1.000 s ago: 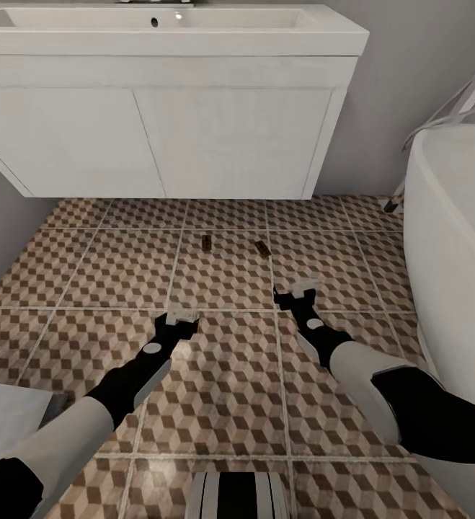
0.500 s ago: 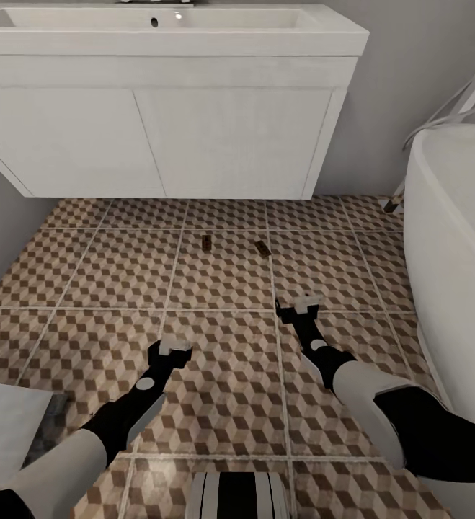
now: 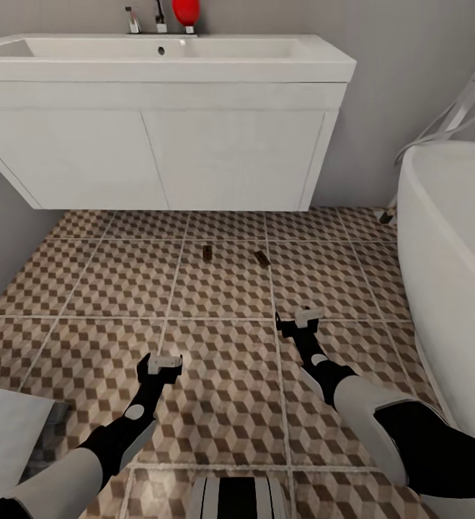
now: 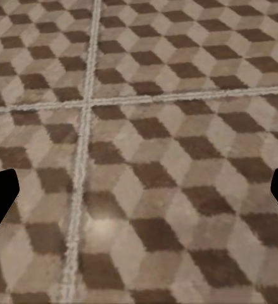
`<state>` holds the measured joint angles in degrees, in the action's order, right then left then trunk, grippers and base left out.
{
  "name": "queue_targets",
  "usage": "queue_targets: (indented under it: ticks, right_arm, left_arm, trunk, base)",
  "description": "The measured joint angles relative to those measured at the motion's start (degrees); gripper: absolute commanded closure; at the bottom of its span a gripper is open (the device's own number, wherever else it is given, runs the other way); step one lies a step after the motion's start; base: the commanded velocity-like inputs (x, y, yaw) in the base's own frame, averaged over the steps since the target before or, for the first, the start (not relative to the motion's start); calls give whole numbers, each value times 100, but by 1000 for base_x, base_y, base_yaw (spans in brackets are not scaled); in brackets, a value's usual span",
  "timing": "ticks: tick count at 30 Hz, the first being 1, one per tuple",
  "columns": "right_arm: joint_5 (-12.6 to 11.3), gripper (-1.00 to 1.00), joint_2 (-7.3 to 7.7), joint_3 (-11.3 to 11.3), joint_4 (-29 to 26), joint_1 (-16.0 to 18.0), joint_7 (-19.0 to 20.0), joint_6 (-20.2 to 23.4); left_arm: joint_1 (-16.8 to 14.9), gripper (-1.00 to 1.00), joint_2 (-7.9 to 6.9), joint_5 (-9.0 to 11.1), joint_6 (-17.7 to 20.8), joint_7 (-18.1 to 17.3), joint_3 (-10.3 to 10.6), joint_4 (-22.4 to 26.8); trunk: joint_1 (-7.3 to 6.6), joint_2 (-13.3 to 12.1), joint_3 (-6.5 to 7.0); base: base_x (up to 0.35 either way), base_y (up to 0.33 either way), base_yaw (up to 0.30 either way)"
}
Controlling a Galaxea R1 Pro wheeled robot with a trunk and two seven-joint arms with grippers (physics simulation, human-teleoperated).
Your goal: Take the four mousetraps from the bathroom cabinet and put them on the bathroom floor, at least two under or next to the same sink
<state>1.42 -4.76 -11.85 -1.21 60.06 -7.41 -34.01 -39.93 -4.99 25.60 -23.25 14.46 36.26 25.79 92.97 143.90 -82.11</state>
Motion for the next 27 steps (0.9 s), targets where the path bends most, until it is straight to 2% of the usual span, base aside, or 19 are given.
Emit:
queue_targets:
  ticks: [16,27]
  right_arm:
    - [1,-100,2,0,0,-360,-4,-1]
    - [1,-100,-6,-4,0,-426,-3,-1]
  left_arm:
    - [30,-100,21,4,-50,-5,8,-94]
    - [33,-100,33,7,-38,-5,8,-203]
  trunk:
    - [-41,-21,355]
    - [-70,-36,599]
  base:
    - [0,0,0]
    - [0,0,0]
